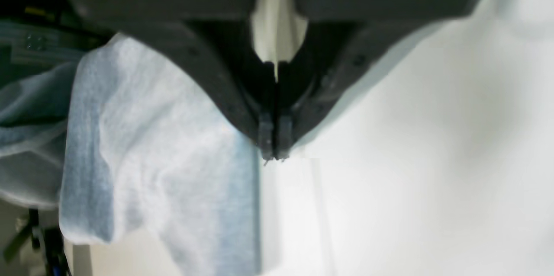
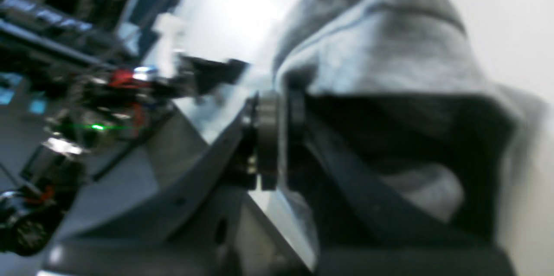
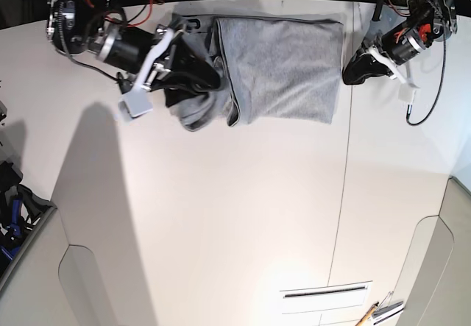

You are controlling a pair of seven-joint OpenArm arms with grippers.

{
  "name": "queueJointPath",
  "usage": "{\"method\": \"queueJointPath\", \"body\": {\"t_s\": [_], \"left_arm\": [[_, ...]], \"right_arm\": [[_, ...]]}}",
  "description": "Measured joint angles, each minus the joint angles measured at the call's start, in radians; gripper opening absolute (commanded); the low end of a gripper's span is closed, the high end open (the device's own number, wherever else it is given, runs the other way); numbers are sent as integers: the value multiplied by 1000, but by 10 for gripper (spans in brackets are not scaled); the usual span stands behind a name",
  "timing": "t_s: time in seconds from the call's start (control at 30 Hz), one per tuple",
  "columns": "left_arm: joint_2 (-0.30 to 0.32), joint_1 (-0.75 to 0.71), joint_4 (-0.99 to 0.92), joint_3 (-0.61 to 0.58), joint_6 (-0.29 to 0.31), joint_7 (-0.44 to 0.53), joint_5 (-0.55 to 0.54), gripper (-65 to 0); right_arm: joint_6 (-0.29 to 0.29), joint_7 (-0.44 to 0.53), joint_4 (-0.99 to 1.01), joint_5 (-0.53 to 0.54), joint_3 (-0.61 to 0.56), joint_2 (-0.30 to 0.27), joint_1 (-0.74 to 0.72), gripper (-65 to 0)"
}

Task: Fold the T-shirt properly
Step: 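Lift the collar end with the right gripper and fold it over the hem half, then lay the collar end onto the folded stack and open the right gripper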

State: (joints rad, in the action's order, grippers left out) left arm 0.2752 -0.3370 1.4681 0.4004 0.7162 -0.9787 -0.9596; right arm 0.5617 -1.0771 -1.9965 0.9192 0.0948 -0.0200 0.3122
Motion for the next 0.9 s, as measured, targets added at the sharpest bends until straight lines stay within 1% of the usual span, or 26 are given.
{"method": "queueJointPath", "body": {"t_s": [0.07, 0.13, 0.27, 0.43, 0.6, 0.67, 0.77, 0.9], "left_arm": [[3, 0, 3, -32, 0, 8, 1, -650], [3, 0, 3, -60, 3, 11, 1, -650], [-16, 3, 8, -73, 6, 18, 20, -650], [-23, 4, 9, -74, 8, 19, 25, -650], [-23, 4, 9, -74, 8, 19, 25, -650], [-23, 4, 9, -74, 7, 19, 25, -650], [-23, 4, 9, -74, 7, 19, 26, -650], [-23, 4, 9, -74, 7, 19, 26, -650]], "right_arm": [[0, 24, 0, -65, -83, 23, -14, -650], [0, 49, 0, -127, -154, 31, -42, -650], [-2, 97, 0, -285, -268, 34, -99, -650], [-21, 180, 19, -428, -382, 34, -133, -650], [-23, 263, 68, -514, -457, 34, -132, -650], [-23, 288, 100, -523, -469, 34, -132, -650], [-23, 295, 149, -524, -472, 40, -132, -650], [-26, 295, 189, -525, -472, 81, -141, -650]]}}
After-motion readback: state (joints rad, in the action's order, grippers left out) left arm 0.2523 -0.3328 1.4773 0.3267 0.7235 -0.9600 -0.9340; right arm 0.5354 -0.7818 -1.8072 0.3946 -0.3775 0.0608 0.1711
